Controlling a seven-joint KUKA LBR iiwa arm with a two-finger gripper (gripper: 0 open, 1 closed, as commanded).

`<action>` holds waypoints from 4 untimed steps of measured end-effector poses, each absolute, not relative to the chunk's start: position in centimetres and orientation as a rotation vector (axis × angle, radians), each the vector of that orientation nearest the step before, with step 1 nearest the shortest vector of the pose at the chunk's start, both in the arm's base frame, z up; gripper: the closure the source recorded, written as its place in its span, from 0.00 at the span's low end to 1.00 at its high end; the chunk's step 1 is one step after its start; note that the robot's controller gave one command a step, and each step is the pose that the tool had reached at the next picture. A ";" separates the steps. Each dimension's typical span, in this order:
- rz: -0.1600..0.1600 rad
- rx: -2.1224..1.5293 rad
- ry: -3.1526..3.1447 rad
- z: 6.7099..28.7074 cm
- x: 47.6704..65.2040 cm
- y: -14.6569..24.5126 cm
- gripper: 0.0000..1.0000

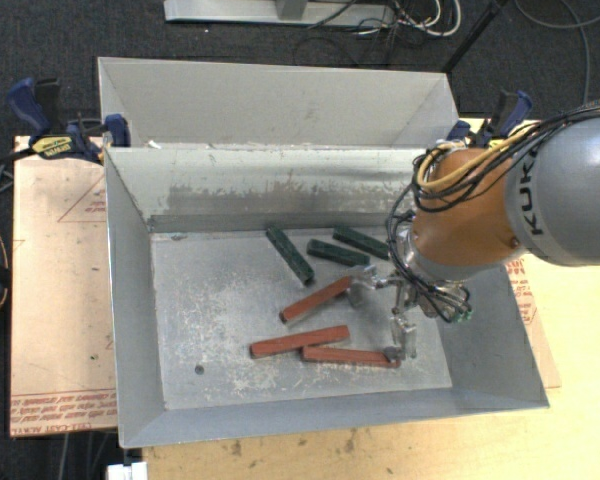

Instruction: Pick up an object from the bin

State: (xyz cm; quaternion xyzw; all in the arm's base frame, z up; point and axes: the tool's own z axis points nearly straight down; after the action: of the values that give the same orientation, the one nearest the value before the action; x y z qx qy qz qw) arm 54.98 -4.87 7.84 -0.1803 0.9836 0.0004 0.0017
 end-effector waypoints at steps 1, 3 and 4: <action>0.001 -0.571 3.084 7.4 48.4 0.2 1.00; 0.000 -0.568 3.068 7.5 48.7 0.3 0.00; 0.006 -0.599 3.077 7.2 50.3 10.0 1.00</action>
Offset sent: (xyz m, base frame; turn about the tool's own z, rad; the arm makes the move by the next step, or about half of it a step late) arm 0.0000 0.0000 0.0000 0.0000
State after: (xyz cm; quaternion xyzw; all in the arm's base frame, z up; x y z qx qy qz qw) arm 50.29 10.02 7.22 -0.1912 0.9815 0.0018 0.0033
